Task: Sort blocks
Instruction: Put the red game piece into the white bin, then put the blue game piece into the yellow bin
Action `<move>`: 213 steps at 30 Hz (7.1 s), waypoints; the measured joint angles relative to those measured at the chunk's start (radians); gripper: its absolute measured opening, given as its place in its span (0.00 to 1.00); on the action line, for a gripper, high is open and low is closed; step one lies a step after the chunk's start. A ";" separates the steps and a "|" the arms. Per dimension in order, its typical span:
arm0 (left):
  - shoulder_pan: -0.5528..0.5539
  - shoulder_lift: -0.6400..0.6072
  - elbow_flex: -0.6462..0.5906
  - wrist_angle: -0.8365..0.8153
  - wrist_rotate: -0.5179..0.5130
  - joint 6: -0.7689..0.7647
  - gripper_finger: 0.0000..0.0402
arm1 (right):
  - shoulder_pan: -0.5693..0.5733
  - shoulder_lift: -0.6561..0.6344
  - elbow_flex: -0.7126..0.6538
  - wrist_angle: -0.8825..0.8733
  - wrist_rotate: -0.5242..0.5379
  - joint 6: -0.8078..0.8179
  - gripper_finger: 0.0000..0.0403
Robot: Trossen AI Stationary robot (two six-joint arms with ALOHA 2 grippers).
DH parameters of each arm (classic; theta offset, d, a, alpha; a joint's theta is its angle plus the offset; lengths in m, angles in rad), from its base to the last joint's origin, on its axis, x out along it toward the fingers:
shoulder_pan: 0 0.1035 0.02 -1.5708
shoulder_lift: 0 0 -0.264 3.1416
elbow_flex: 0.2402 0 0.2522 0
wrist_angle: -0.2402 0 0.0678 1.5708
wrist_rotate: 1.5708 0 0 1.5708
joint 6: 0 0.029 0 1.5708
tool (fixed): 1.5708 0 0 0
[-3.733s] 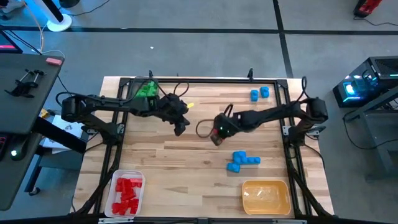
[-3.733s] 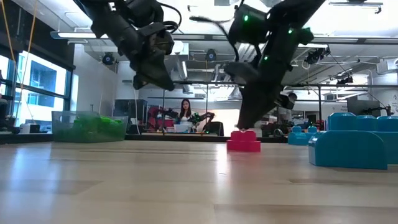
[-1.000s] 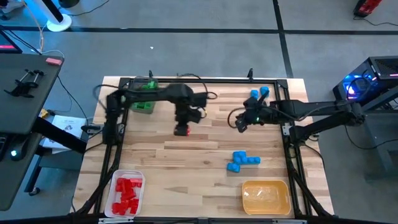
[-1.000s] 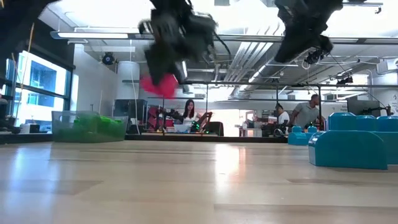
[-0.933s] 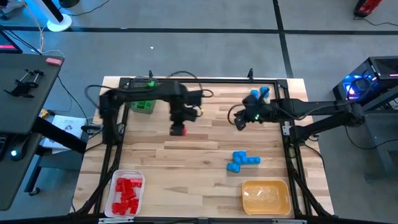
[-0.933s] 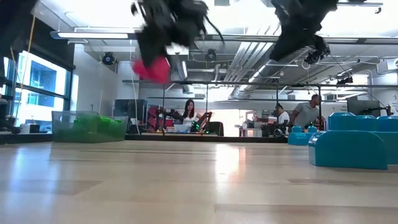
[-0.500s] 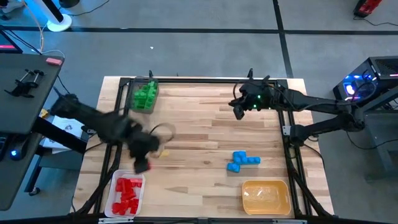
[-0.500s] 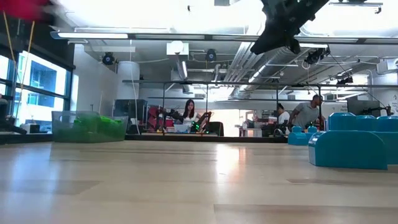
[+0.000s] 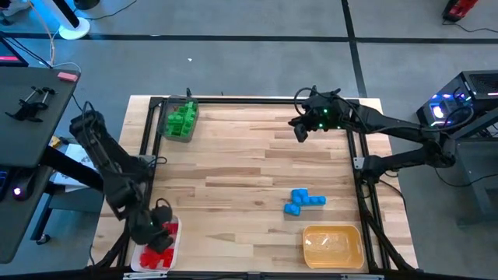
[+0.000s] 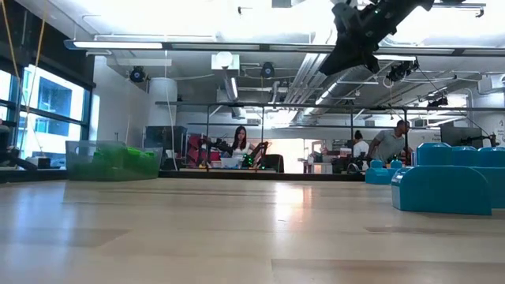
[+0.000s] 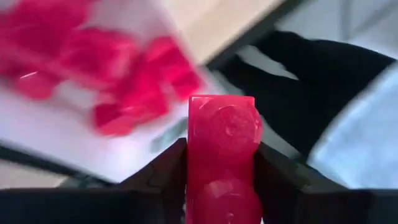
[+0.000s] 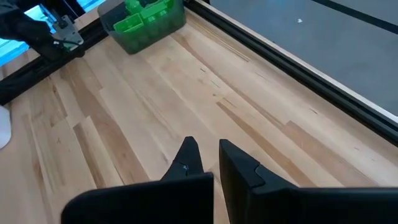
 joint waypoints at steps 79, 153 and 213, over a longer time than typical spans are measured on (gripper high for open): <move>1.106 0.317 -0.128 0.671 0.136 1.373 0.60 | 0.639 0.267 -0.134 -0.181 -0.114 0.199 0.01; 1.168 0.058 -0.015 0.647 0.308 1.385 0.60 | 0.417 0.519 -0.066 -0.279 -0.022 -0.184 0.25; 1.256 -0.018 0.011 0.701 0.062 1.498 0.60 | 0.821 0.265 -0.110 -0.430 -0.082 0.159 0.47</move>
